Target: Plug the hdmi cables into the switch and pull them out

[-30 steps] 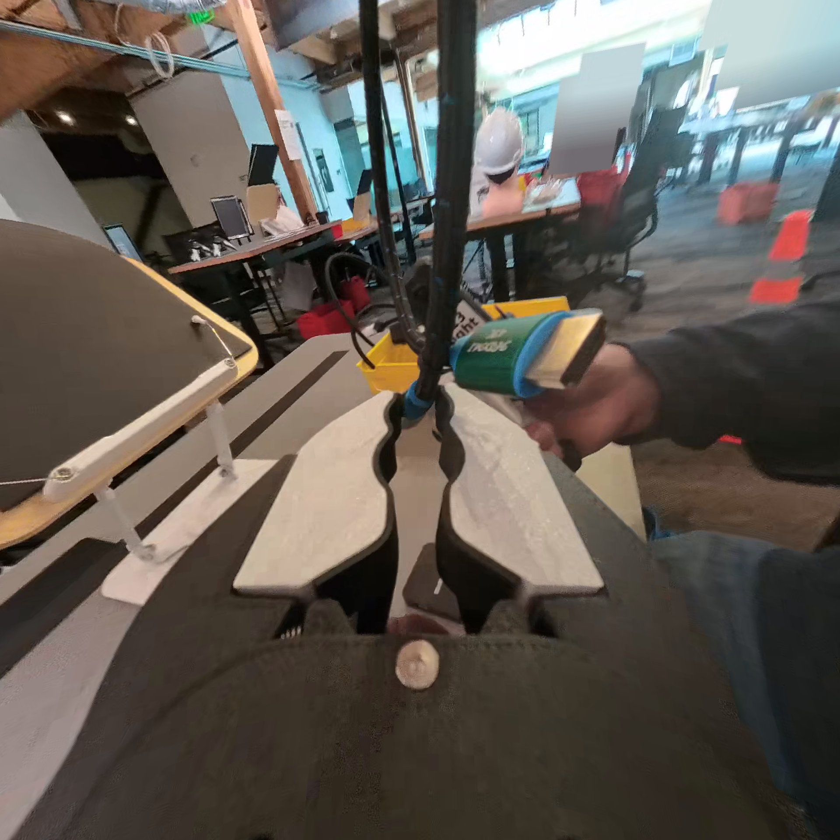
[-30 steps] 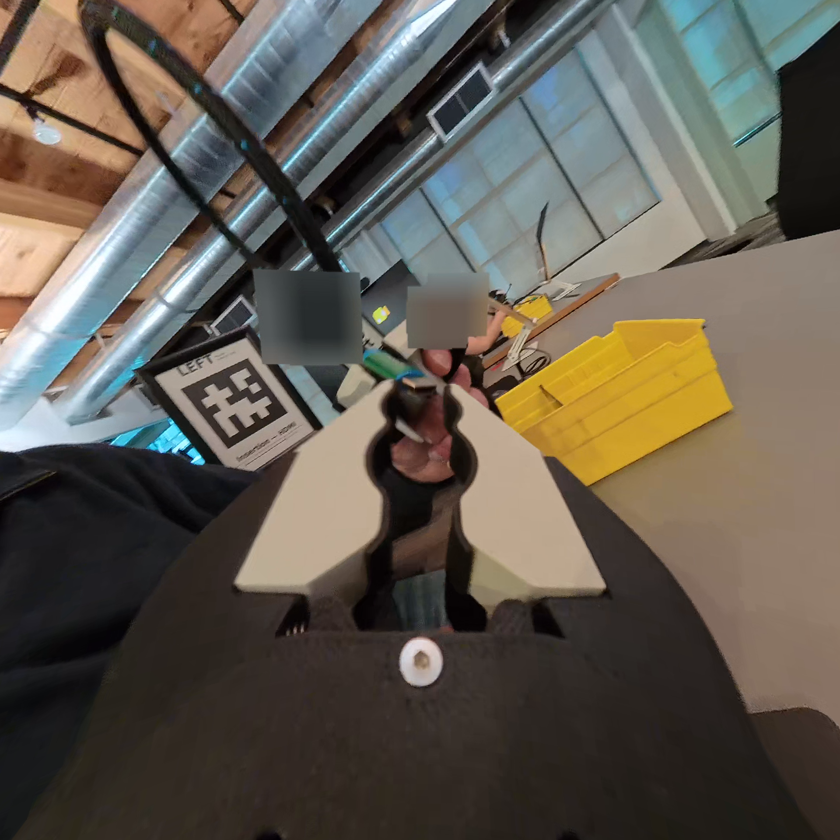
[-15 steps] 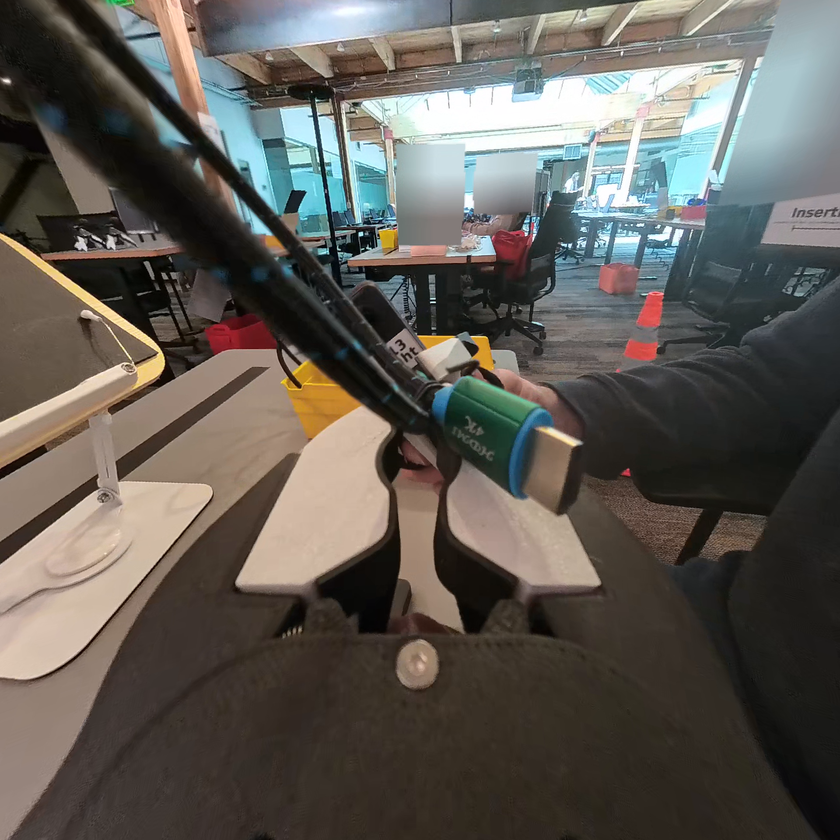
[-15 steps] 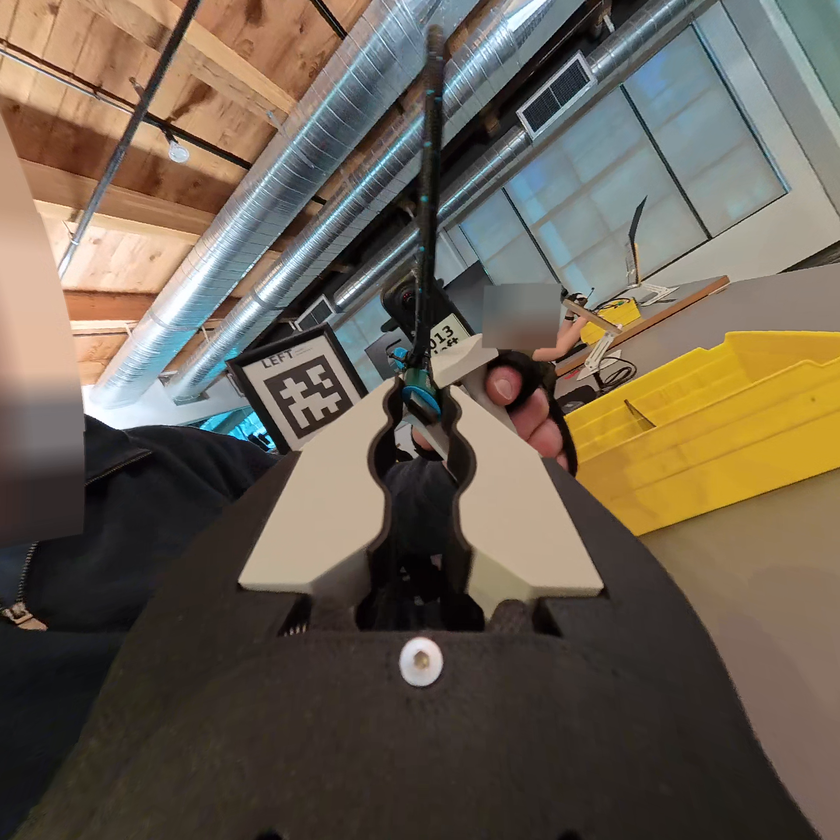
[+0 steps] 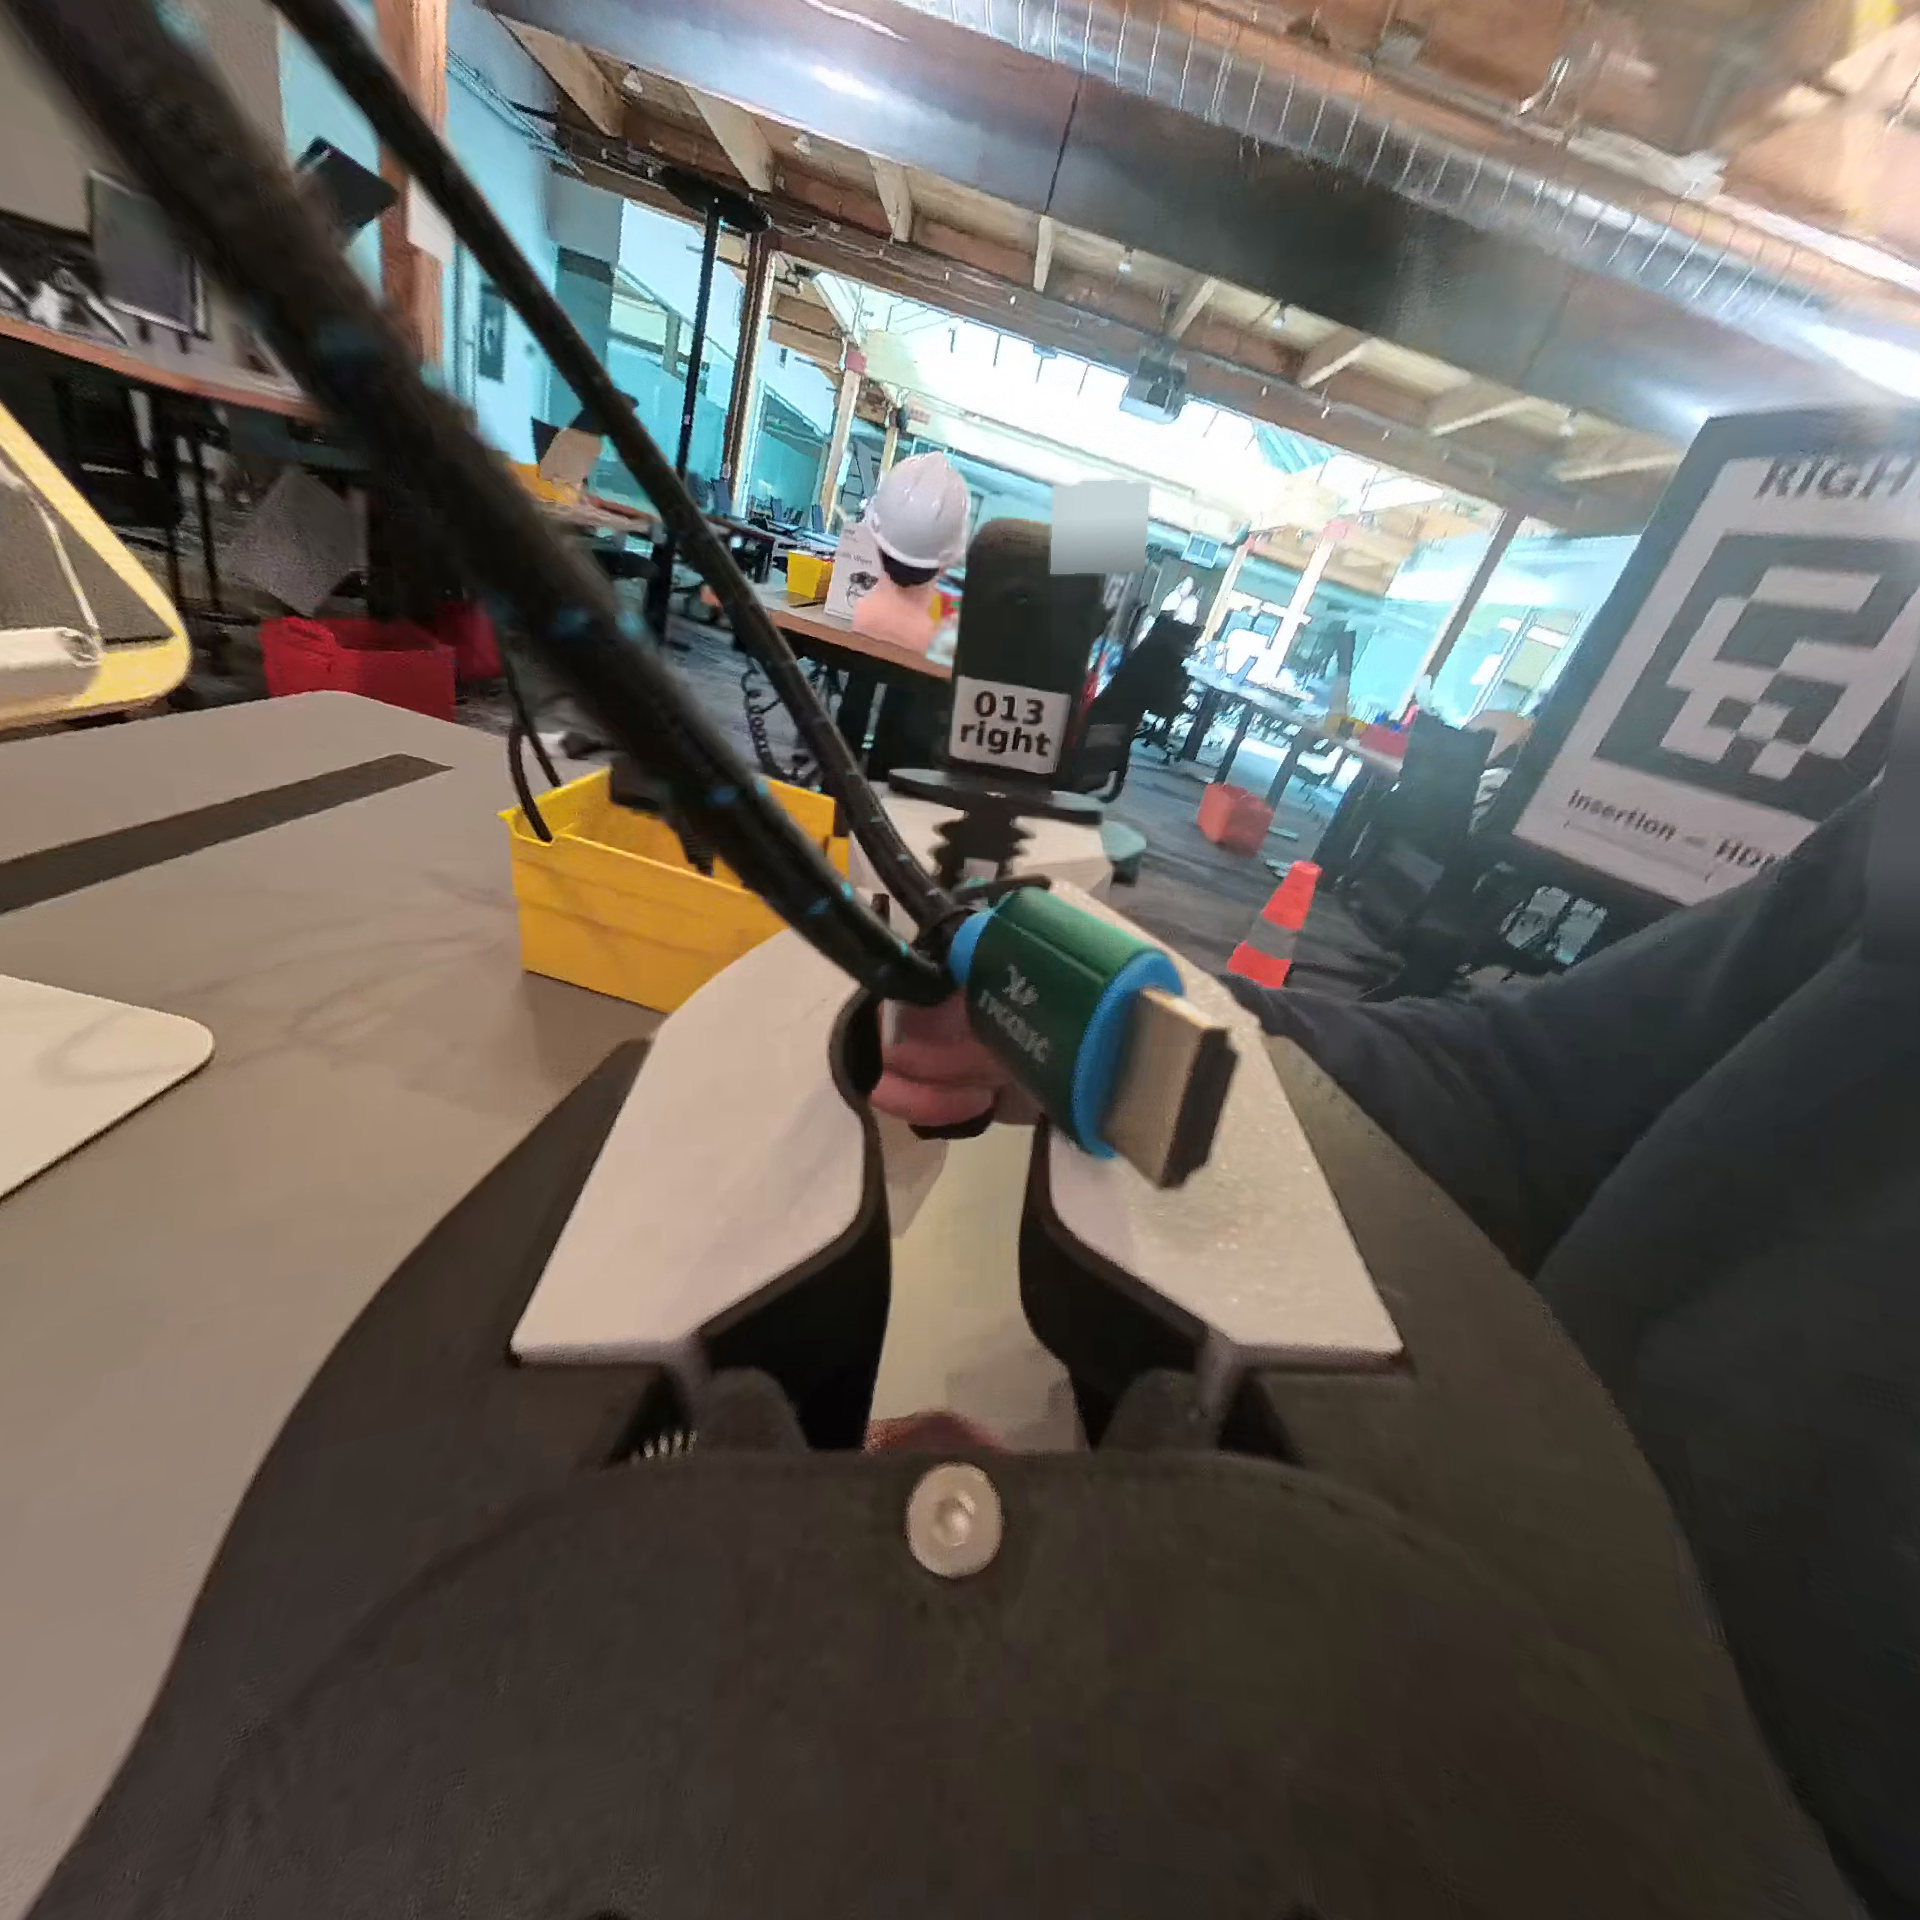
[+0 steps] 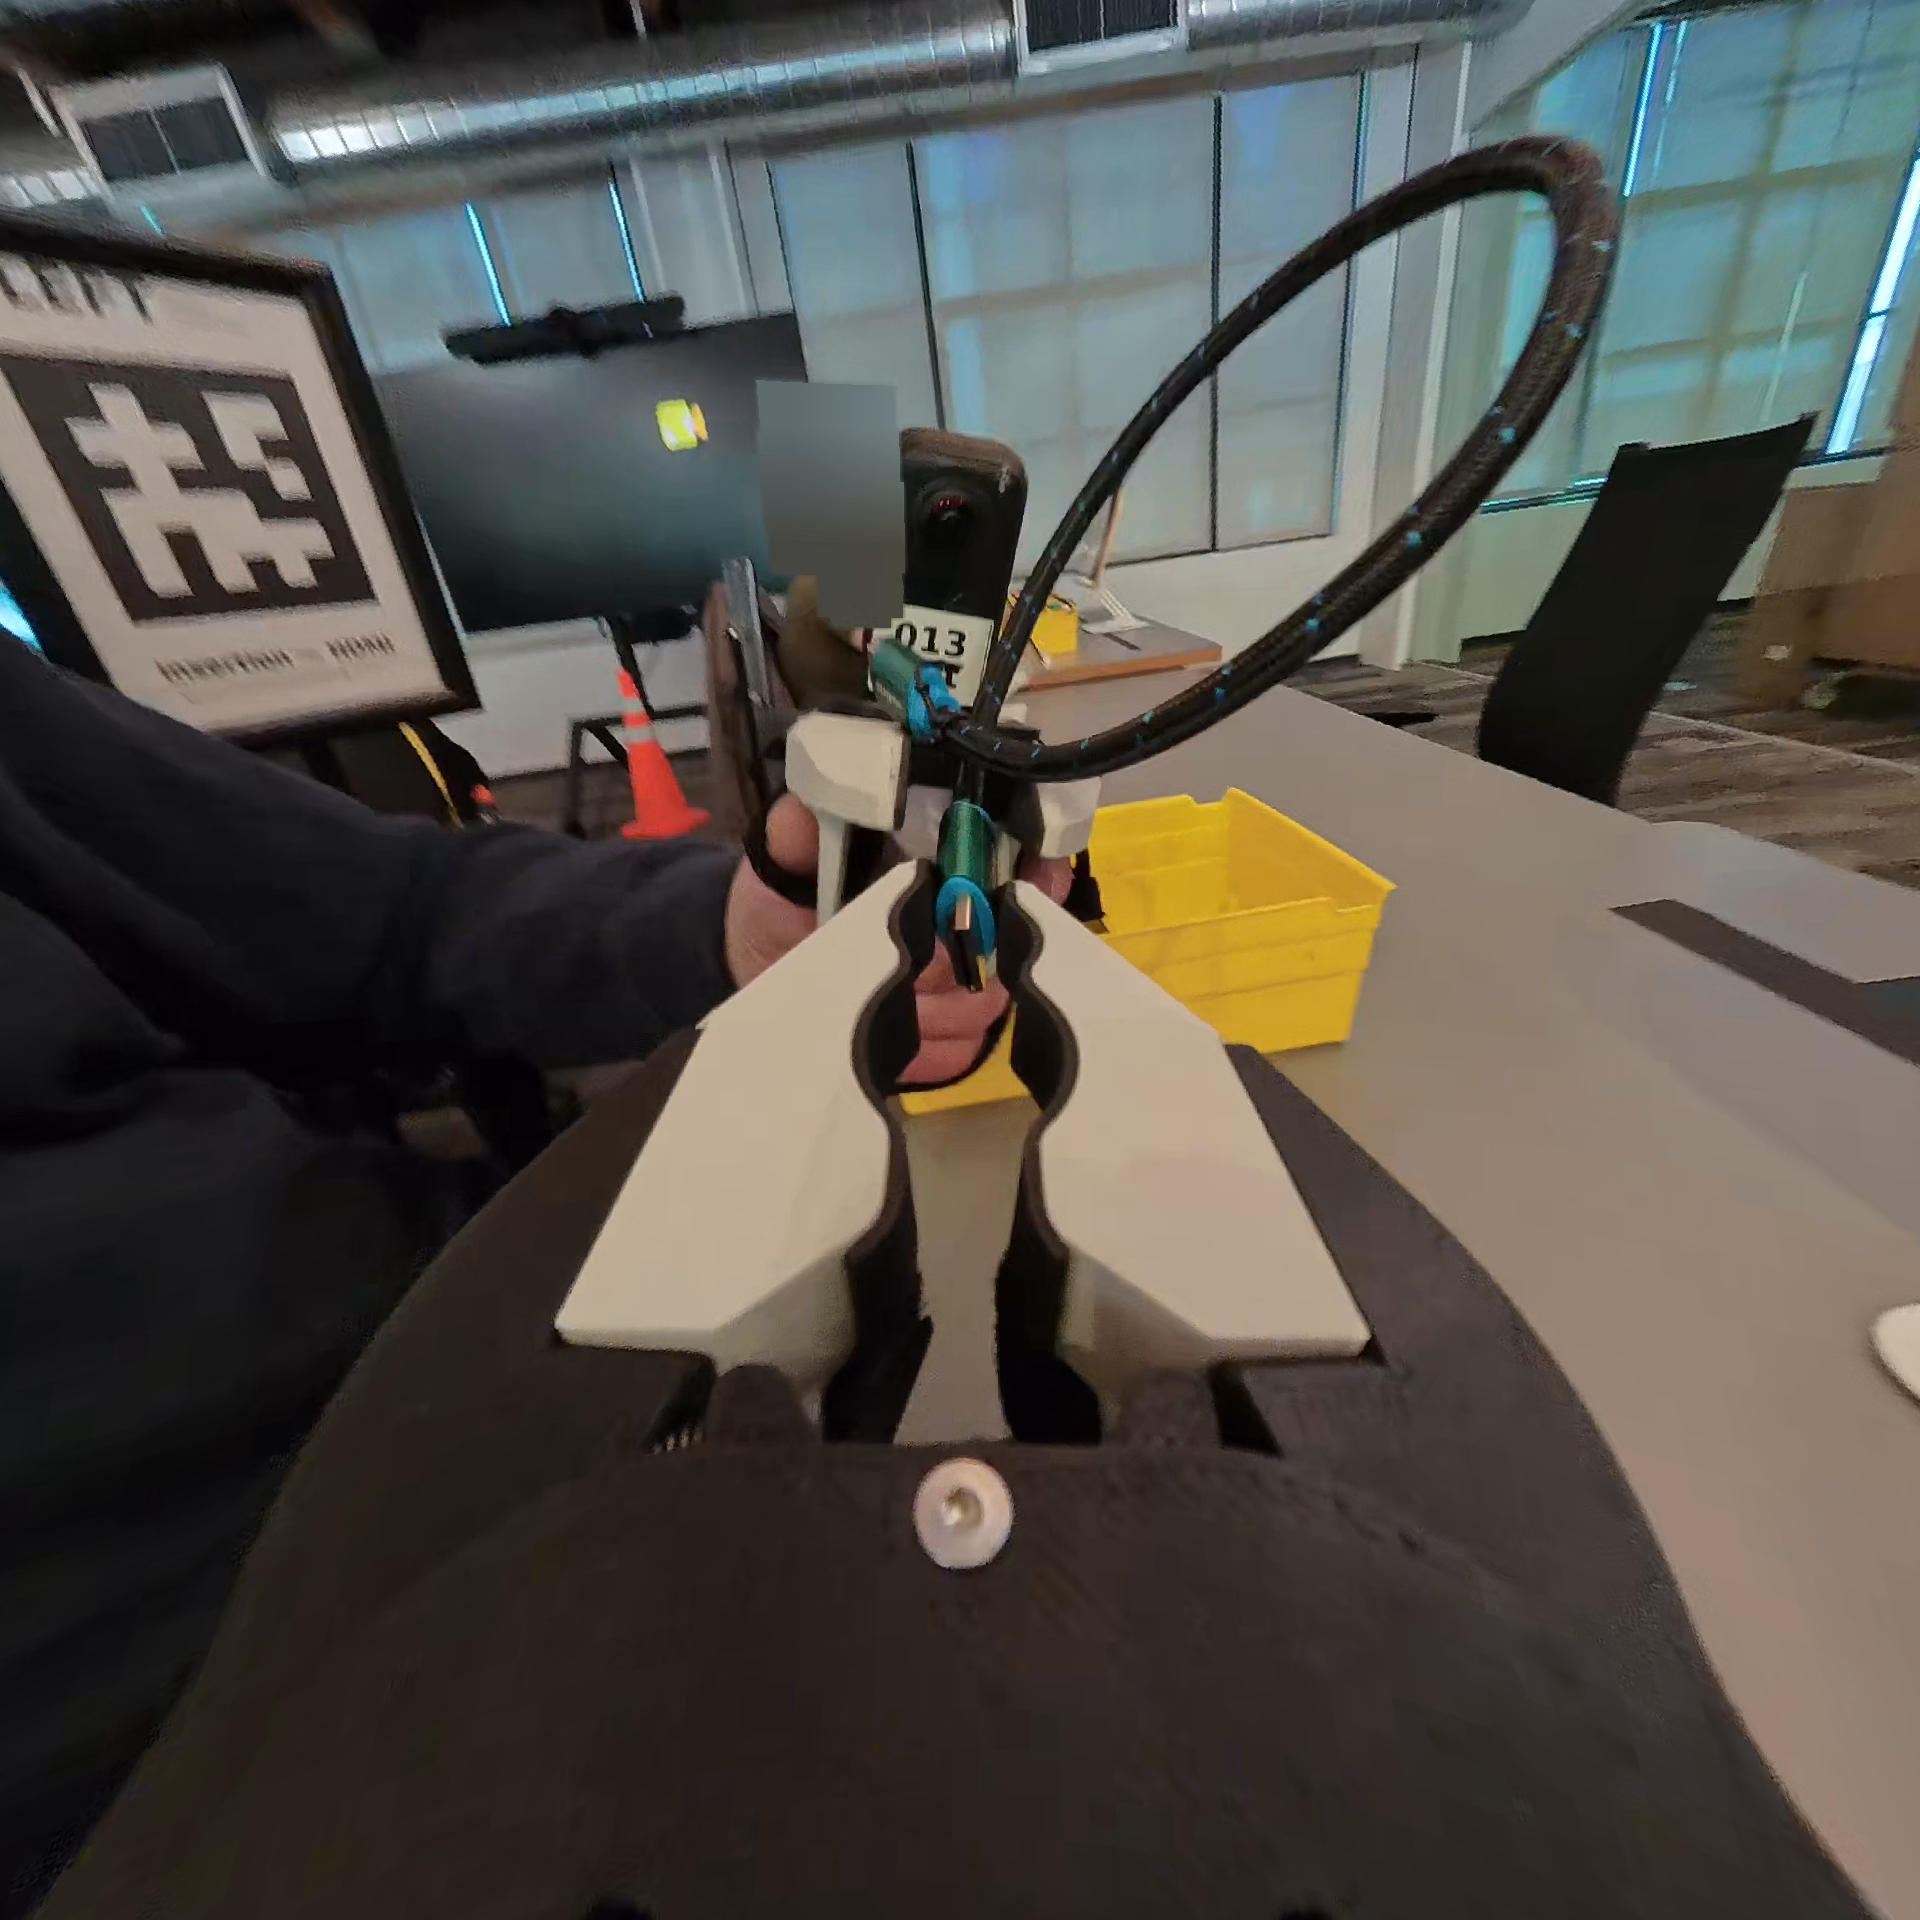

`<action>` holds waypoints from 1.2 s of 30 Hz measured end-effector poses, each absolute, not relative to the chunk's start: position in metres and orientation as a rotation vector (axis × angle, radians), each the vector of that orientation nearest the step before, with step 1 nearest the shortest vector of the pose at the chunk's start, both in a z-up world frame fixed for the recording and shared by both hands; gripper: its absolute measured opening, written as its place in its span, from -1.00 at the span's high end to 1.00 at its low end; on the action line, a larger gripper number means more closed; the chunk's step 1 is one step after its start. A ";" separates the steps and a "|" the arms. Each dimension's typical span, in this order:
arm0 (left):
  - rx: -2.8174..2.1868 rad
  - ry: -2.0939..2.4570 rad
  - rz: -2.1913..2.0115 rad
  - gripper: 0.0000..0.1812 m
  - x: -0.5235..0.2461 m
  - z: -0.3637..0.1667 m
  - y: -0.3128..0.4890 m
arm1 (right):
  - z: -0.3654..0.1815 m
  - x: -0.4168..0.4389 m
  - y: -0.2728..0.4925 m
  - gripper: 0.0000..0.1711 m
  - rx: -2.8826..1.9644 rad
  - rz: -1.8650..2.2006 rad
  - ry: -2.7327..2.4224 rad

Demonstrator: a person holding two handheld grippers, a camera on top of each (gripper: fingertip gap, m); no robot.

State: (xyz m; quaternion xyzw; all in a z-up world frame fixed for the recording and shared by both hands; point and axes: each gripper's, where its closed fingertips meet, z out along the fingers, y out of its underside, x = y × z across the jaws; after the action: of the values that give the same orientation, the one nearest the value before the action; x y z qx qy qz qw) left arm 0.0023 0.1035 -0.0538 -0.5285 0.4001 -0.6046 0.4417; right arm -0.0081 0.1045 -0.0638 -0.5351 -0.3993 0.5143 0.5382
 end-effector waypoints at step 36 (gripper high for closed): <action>-1.467 0.955 -1.792 0.75 0.015 -0.069 0.090 | -0.076 -0.003 0.104 0.89 -1.091 -0.020 -1.406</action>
State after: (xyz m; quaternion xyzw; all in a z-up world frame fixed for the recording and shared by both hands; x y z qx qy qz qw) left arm 0.0146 0.0902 -0.0689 -0.5563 0.3620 -0.6794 0.3129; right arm -0.0031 0.1039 -0.0755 -0.4761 -0.6140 -0.0088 0.6295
